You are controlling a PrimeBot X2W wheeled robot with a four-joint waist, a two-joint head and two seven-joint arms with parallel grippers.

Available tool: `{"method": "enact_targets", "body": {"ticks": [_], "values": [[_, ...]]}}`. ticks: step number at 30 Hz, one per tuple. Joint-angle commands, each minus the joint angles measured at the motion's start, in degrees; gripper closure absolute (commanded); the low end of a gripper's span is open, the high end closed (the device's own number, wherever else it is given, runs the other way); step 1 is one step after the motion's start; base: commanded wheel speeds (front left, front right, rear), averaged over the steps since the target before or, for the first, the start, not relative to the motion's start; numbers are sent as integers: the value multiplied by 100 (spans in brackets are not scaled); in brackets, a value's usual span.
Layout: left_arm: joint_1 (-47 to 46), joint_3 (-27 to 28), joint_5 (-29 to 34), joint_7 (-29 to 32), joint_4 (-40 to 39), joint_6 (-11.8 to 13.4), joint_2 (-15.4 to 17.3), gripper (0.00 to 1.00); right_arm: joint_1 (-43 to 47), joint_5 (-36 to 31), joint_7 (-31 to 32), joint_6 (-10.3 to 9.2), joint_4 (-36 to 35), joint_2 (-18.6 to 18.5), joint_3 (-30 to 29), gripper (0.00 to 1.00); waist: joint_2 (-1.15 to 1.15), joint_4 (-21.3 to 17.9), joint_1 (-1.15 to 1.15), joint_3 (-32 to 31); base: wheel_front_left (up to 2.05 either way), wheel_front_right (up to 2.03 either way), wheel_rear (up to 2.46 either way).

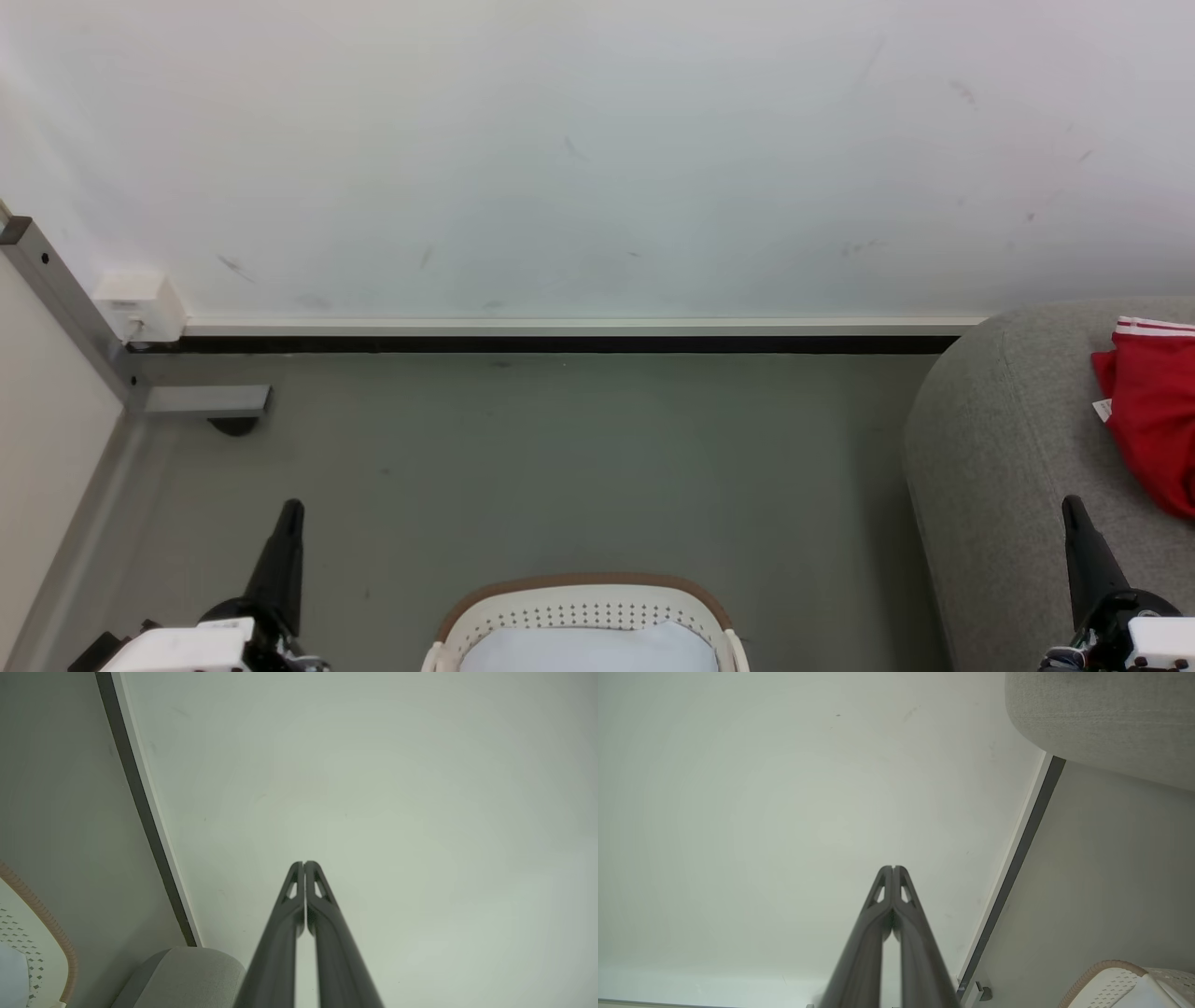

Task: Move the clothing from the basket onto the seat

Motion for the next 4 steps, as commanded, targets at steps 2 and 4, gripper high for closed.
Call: {"method": "enact_targets", "body": {"ticks": [2, 4], "values": [[-47, 11, -82, 18, -1, -28, 9, 100, -70, -49, 21, -12, 13, 2, -27, 100, 0, 0, 0, 0, 0, 0, 0], [-47, 11, -82, 18, -1, -28, 9, 100, -70, -49, 21, -12, 13, 2, -26, 100, 0, 0, 0, 0, 0, 0, 0]]}}
